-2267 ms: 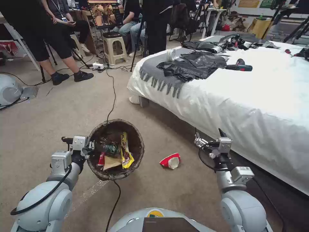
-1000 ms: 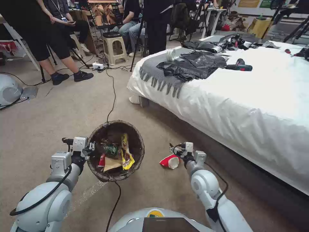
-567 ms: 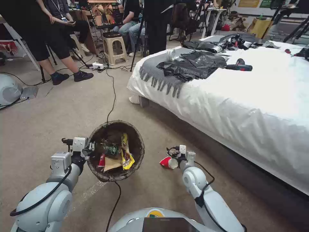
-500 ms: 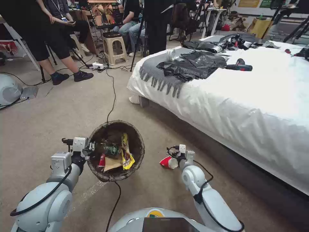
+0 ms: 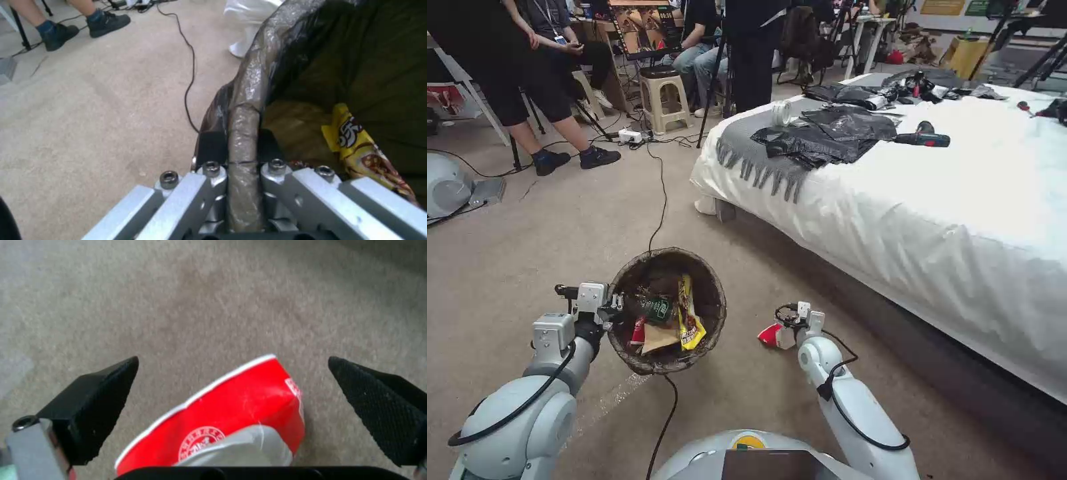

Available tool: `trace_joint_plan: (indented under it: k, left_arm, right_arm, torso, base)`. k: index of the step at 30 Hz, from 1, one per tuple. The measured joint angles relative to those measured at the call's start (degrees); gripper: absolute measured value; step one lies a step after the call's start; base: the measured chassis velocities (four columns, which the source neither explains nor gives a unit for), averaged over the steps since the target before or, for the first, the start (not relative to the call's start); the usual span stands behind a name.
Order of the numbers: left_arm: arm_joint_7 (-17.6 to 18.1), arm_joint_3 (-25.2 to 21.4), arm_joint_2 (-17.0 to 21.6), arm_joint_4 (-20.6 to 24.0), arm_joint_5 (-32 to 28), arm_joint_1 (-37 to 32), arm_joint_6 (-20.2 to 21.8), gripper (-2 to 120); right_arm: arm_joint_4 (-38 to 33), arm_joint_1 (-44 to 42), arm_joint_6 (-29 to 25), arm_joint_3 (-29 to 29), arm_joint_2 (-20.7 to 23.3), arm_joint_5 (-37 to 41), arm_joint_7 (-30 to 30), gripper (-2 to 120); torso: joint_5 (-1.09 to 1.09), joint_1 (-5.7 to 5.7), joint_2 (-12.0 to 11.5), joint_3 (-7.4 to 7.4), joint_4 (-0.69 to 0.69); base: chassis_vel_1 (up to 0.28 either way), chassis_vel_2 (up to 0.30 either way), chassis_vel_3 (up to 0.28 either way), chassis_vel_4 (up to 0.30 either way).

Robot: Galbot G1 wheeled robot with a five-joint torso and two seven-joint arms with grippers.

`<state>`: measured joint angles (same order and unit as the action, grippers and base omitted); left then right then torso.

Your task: Pick up the trash bin, then pick up the garbage from the floor and place it into the trash bin.

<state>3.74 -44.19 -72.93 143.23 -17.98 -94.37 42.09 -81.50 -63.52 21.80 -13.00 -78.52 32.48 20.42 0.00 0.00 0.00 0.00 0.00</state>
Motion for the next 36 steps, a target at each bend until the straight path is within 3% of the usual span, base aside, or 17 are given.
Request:
trace_joint_plan:
  k: [36]
  left_arm:
    - [0.0, 0.1, 0.2, 0.0, 0.1, -0.2, -0.2, 2]
  right_arm:
    - [13.4, 3.3, -0.5, -1.8, -3.9, 0.7, -1.9, 100]
  torso:
    - [0.01, -0.01, 0.0, -0.01, 0.00]
  base:
    - [0.000, 0.000, 0.000, 0.000]
